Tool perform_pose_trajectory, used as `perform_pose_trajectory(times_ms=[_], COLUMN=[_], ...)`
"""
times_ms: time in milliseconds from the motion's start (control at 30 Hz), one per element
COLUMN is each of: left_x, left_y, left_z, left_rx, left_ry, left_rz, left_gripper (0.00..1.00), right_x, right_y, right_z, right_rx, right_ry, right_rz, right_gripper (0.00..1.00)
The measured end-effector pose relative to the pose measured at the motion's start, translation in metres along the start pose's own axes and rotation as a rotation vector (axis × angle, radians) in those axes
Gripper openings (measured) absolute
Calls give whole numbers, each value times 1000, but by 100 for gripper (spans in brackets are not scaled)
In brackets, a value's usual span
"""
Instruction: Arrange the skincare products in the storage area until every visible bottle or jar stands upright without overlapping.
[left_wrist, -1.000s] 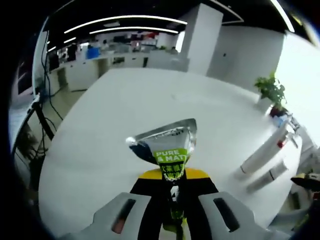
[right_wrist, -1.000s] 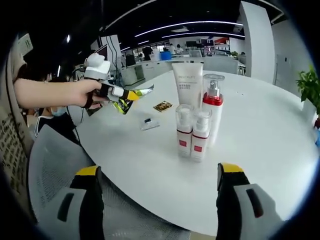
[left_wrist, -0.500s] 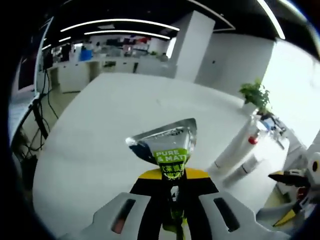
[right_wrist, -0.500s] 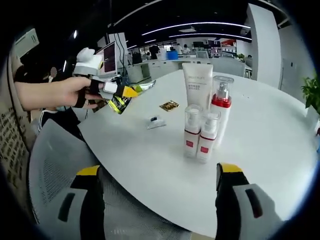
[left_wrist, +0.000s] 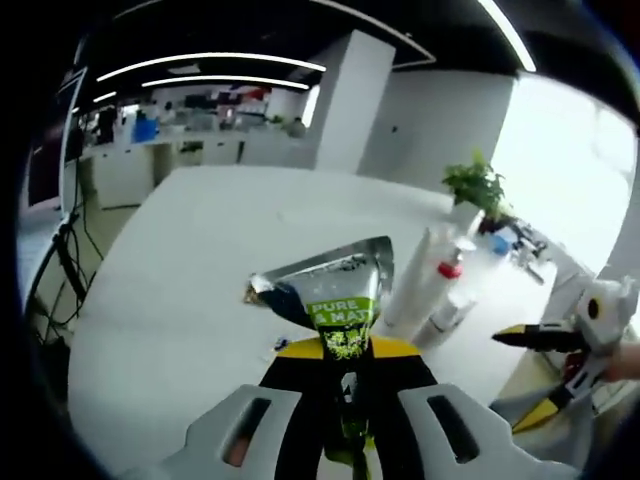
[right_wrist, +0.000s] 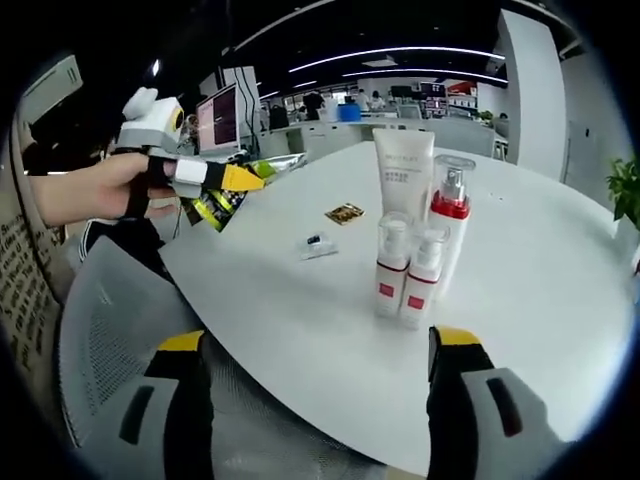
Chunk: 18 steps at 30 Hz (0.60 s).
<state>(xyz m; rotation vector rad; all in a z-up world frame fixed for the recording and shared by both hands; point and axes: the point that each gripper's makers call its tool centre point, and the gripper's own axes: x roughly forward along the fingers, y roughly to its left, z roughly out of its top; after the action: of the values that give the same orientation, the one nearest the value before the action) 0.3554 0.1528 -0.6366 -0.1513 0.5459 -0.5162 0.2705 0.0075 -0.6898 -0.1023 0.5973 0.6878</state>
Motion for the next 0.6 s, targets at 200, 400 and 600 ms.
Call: perform_pose_trajectory(times_ms=[200,400,600], left_x=[-8,-15,-21], left_y=[-21,-44,-63], left_z=[-2,-3,-1], left_rx=[54,77,103], left_ry=[-10,-24,-38], left_rz=[-44,-115,-172], left_gripper=[9,9,10], right_x=[-1,-7,-18], right_y=[6,3,0], right_z=[7,12,32], right_rx=[87,152,225], right_ry=[-34,-61,-131], right_rz=[48,74,90], right_gripper=[88,80,73])
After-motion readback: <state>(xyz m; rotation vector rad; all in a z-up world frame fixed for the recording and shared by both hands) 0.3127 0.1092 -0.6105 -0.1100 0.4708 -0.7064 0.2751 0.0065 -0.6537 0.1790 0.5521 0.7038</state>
